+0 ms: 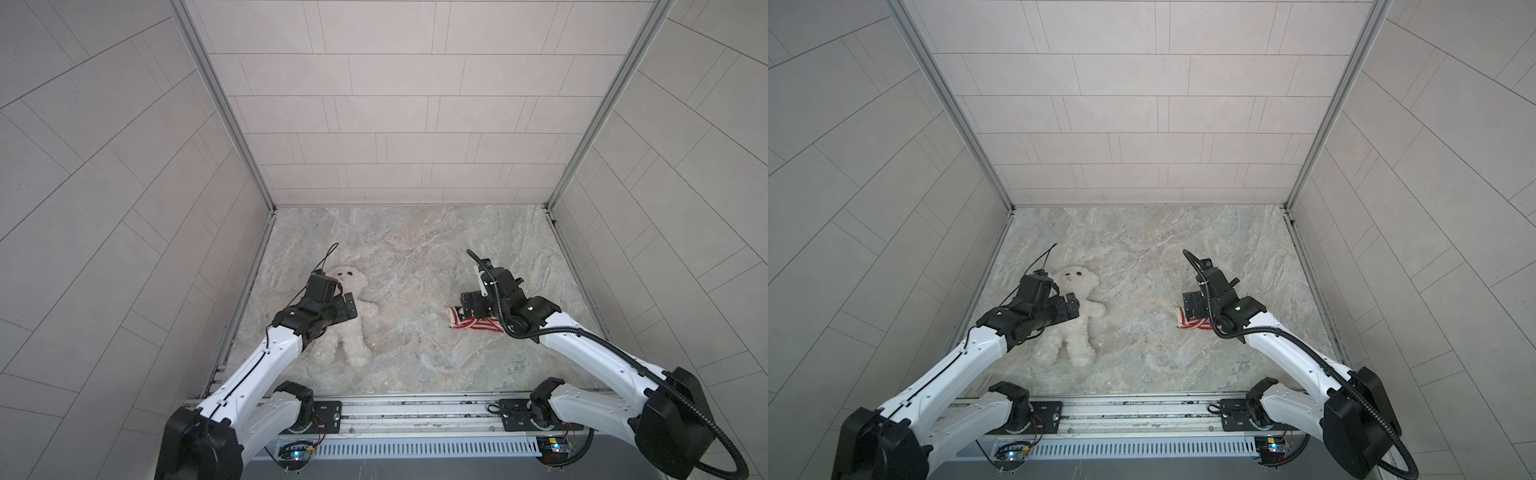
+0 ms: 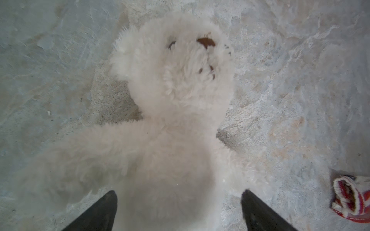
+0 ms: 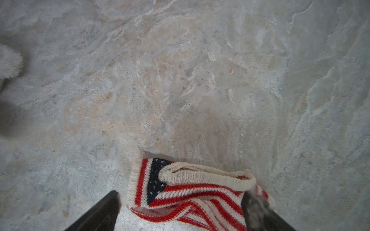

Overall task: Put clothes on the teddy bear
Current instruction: 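Move the left gripper to the bear's head while the right reaches the hat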

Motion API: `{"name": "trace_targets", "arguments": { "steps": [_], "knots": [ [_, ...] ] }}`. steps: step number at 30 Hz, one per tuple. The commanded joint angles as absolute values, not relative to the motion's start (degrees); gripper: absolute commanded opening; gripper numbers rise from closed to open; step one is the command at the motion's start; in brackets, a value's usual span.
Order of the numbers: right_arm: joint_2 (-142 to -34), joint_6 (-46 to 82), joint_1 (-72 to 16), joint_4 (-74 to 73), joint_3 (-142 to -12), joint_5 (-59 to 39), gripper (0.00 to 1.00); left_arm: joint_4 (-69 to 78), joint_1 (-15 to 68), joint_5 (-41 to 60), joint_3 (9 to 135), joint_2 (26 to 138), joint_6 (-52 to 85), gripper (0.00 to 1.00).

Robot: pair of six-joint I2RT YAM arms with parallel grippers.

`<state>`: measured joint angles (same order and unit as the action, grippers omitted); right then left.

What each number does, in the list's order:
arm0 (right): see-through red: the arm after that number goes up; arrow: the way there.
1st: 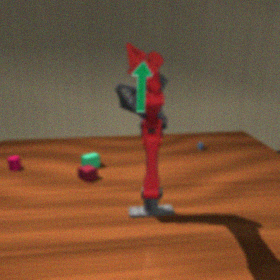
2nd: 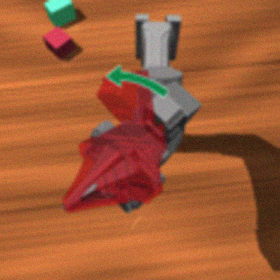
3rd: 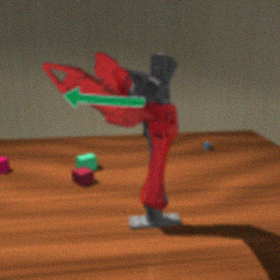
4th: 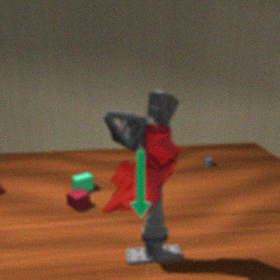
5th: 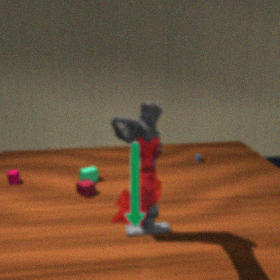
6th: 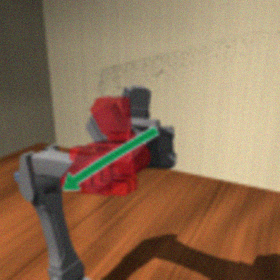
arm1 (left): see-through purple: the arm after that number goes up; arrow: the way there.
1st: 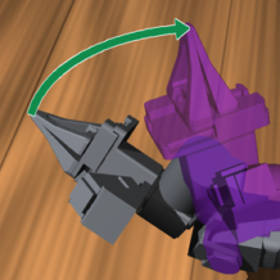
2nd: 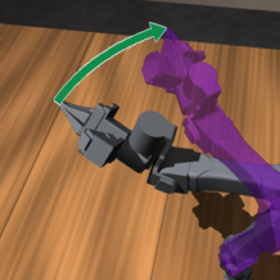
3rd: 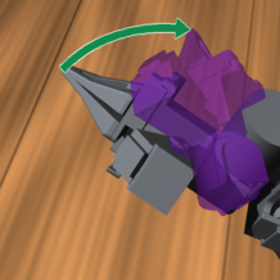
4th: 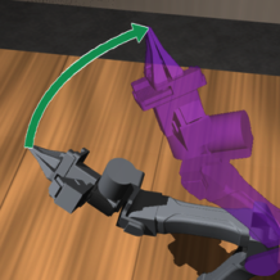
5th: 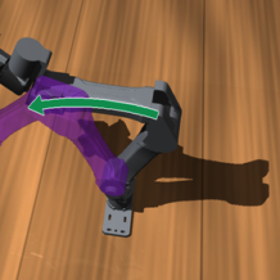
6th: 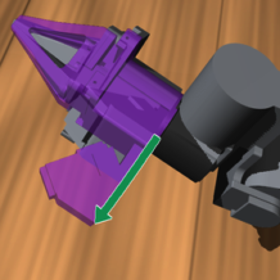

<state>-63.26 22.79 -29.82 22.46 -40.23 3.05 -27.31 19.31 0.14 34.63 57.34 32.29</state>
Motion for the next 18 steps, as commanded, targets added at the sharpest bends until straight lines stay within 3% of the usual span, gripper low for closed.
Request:
{"name": "trace_targets", "arguments": {
  "steps": [1, 18],
  "knots": [
    [-63.29, 25.49, -31.17, 22.16, -38.37, -0.23, 0.96, -27.21, 21.58, -2.88, 34.05, 58.73, 34.46, 1.00],
    [-72.11, 26.74, -38.40, 21.38, -38.10, 3.92, 0.91, -18.31, 23.28, -3.74, 29.53, 68.56, 35.05, 0.99]
  ]
}}
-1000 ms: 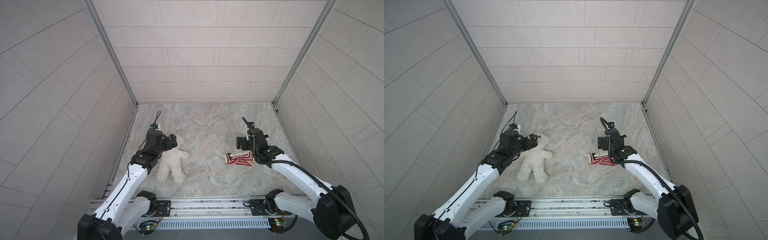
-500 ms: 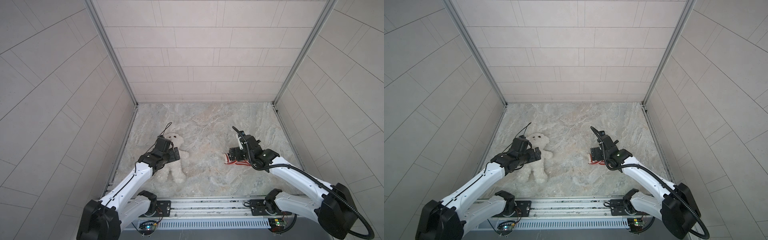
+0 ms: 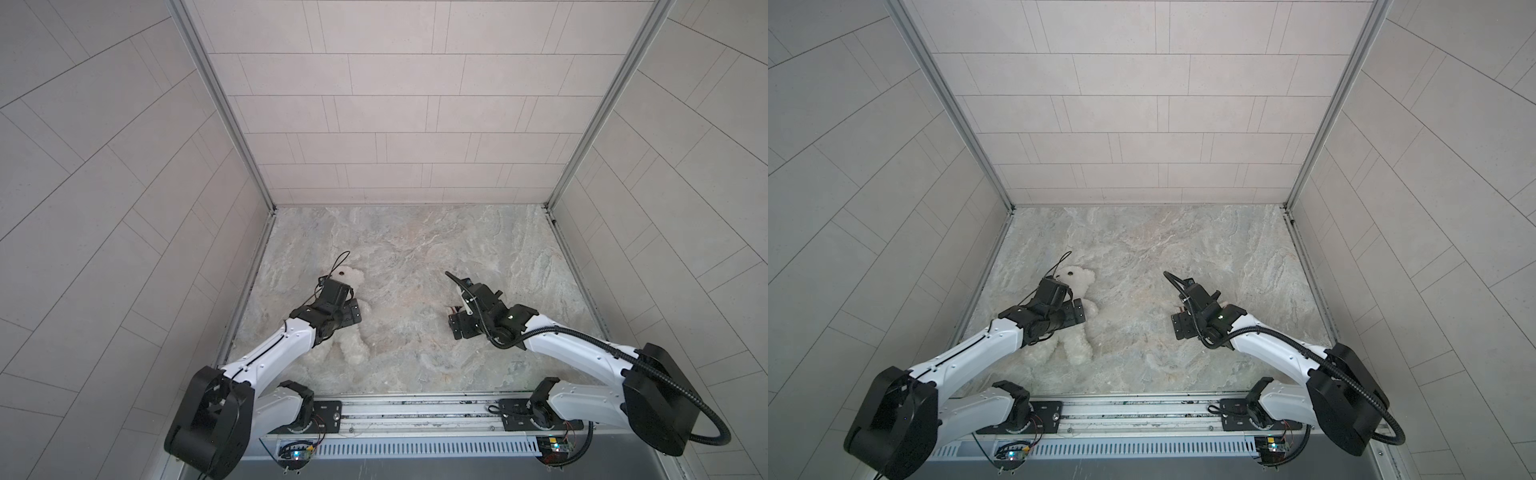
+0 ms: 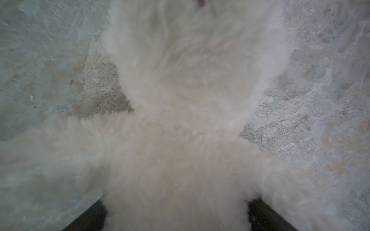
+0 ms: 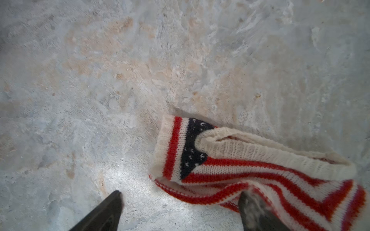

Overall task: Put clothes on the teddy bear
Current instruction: 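Move the left gripper to the bear's head while the right reaches the hat, then grasp the striped knit hat's edge with the right gripper while the left grips the bear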

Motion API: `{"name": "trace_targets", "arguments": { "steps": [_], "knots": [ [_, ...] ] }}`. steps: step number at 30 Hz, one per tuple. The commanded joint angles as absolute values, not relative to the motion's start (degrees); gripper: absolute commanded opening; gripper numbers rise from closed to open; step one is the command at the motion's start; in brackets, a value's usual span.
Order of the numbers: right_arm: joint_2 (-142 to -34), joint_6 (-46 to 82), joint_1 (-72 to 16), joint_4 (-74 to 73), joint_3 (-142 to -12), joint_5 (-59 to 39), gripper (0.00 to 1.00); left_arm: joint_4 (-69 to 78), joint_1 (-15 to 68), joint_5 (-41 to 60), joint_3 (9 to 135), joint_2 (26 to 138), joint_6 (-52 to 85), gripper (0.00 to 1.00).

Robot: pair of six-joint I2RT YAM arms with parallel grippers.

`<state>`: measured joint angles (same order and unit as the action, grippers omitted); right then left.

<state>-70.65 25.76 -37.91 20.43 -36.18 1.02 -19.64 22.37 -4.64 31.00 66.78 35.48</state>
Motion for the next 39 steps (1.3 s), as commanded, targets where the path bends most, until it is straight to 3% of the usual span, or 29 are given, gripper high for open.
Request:
{"name": "trace_targets", "arguments": {
  "steps": [1, 10, 19, 30, 34, 39],
  "knots": [
    [-73.01, 26.63, -38.56, 22.10, -38.67, 4.35, 0.90, -18.19, 23.70, -3.99, 29.62, 69.02, 34.85, 0.96],
    [-80.21, 26.63, -39.89, 20.42, -39.86, 2.81, 0.77, -15.58, 26.01, -4.03, 28.17, 69.70, 34.79, 0.71],
    [-83.39, 27.51, -40.08, 16.77, -38.94, 2.37, 0.57, -13.50, 27.05, -2.82, 25.99, 66.95, 34.87, 0.48],
    [-84.18, 27.77, -40.17, 15.91, -39.07, 4.66, 0.30, -11.42, 27.31, -0.72, 23.95, 62.89, 35.26, 0.29],
    [-84.22, 27.95, -40.17, 15.67, -39.46, 5.97, 0.24, -11.56, 27.33, -0.19, 24.39, 62.43, 34.74, 0.25],
    [-85.67, 29.47, -40.17, 12.85, -40.78, 5.77, 0.22, -11.32, 27.59, 0.65, 24.21, 61.04, 33.46, 0.14]
  ]
}}
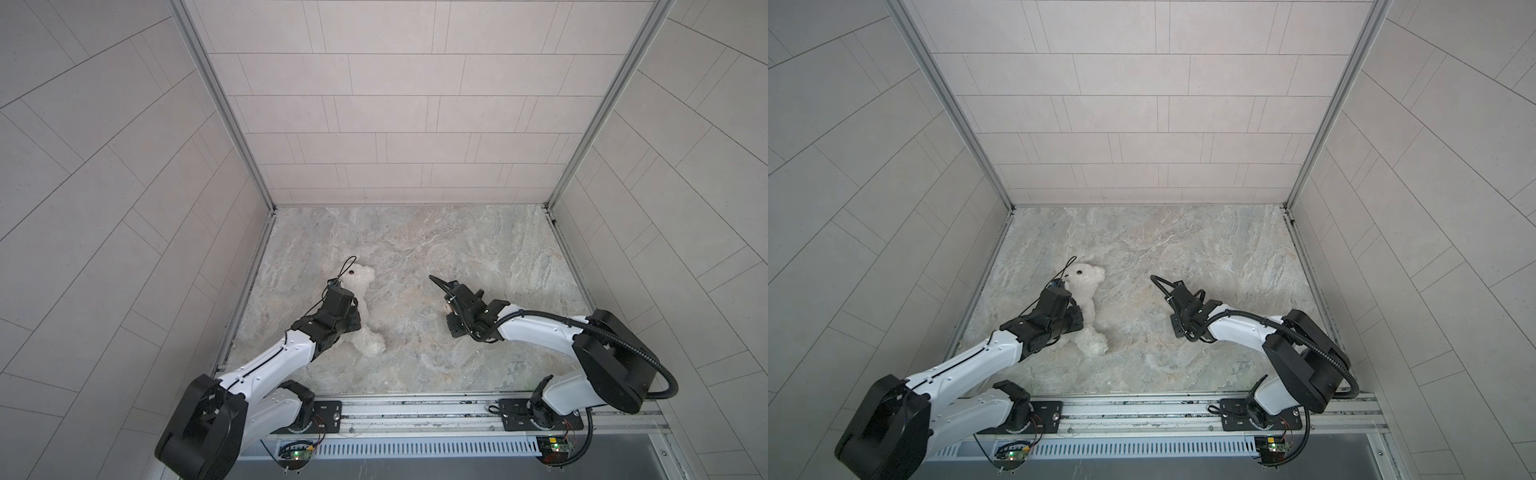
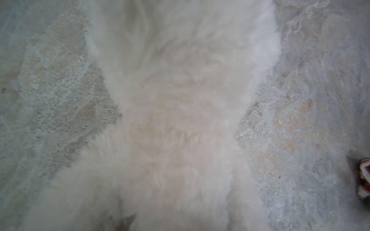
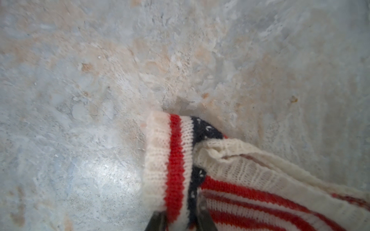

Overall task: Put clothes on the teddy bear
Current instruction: 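Grasp the striped knit hat's edge with the right gripper while the left grips the bear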

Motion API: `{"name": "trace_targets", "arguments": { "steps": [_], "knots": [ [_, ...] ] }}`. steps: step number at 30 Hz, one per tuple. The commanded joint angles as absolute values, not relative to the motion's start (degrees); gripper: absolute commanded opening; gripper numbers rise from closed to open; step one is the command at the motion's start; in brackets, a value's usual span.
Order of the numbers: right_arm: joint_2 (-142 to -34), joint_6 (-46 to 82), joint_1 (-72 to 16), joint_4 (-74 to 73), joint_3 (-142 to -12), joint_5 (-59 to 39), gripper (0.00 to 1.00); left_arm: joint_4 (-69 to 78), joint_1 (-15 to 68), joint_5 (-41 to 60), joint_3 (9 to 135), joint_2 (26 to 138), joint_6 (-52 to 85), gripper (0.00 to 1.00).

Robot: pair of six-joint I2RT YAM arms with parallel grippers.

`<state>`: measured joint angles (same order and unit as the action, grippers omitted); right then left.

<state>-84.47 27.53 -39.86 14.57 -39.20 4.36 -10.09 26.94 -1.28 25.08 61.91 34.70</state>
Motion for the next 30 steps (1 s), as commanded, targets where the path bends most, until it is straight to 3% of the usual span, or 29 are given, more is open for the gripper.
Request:
{"name": "trace_targets", "arguments": {
  "steps": [1, 5, 14, 26, 30],
  "knots": [
    [-86.39, 29.98, -40.17, 11.99, -41.35, 5.35, 0.22, -11.46, 27.81, 0.79, 24.30, 60.67, 33.08, 0.12],
    [-90.08, 31.59, -40.09, 10.29, -45.57, 4.37, 0.22, -13.26, 31.09, -0.59, 25.50, 58.93, 31.54, 0.10],
    [-96.58, 33.93, -37.98, 7.39, -53.23, 2.03, 0.35, -15.10, 39.04, -4.02, 27.59, 58.55, 29.76, 0.11],
    [-85.39, 31.29, -36.43, 14.02, -50.30, 0.43, 0.57, -15.33, 43.26, -5.42, 29.44, 63.58, 28.66, 0.17],
    [-80.81, 29.00, -35.71, 18.17, -49.78, 1.73, 0.64, -17.47, 44.38, -5.98, 30.43, 63.46, 28.13, 0.29]
  ]
}}
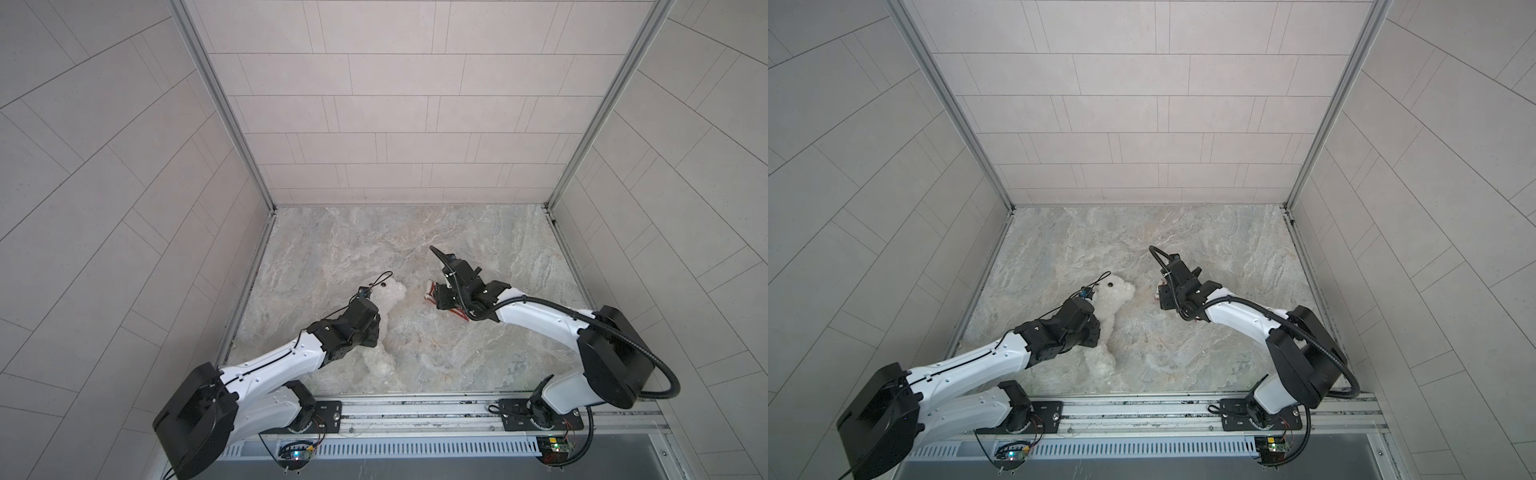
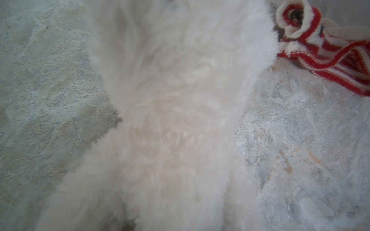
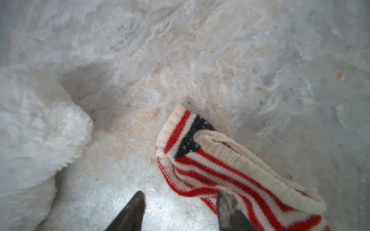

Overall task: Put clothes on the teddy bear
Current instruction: 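Grasp the striped knit hat's edge with the right gripper while the left grips the bear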

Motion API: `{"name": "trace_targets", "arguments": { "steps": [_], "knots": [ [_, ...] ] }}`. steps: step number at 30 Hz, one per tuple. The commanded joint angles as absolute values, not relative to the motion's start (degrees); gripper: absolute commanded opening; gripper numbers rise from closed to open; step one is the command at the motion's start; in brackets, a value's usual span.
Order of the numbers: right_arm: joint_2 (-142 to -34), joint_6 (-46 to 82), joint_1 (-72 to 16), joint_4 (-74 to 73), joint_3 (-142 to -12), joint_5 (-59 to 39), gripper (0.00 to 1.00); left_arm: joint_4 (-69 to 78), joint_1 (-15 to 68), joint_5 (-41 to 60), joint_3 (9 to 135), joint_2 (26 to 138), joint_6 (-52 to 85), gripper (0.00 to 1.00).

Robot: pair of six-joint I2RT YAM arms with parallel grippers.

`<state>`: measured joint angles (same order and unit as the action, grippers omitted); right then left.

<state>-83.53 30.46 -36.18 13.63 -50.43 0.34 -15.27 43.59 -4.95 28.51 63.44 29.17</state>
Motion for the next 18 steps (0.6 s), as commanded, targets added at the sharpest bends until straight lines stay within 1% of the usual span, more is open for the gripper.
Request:
{"name": "trace_targets", "arguments": {
  "steps": [1, 7, 8, 10, 12, 18],
  "knots": [
    [-79.73, 28.46, -35.53, 18.60, -49.34, 2.00, 0.64, -18.10, 44.59, -5.93, 30.67, 63.29, 28.18, 0.36],
    [-74.74, 24.95, -34.68, 18.84, -46.85, 3.96, 0.67, -23.02, 44.63, -5.72, 34.29, 61.28, 29.57, 0.76],
    [-74.45, 24.64, -34.39, 19.28, -46.85, 3.93, 0.68, -23.94, 44.63, -5.80, 35.20, 61.26, 29.62, 0.80],
    [-74.14, 23.55, -33.81, 20.61, -47.27, 3.85, 0.69, -26.09, 44.62, -5.93, 37.85, 62.13, 29.39, 0.84],
    [-74.22, 22.50, -33.52, 21.95, -47.92, 4.09, 0.70, -27.50, 44.64, -5.95, 40.12, 63.53, 29.07, 0.86],
    [-76.11, 19.15, -33.40, 25.26, -50.06, 3.63, 0.71, -27.68, 42.83, -4.81, 41.81, 67.39, 31.04, 0.87]
  ]
}}
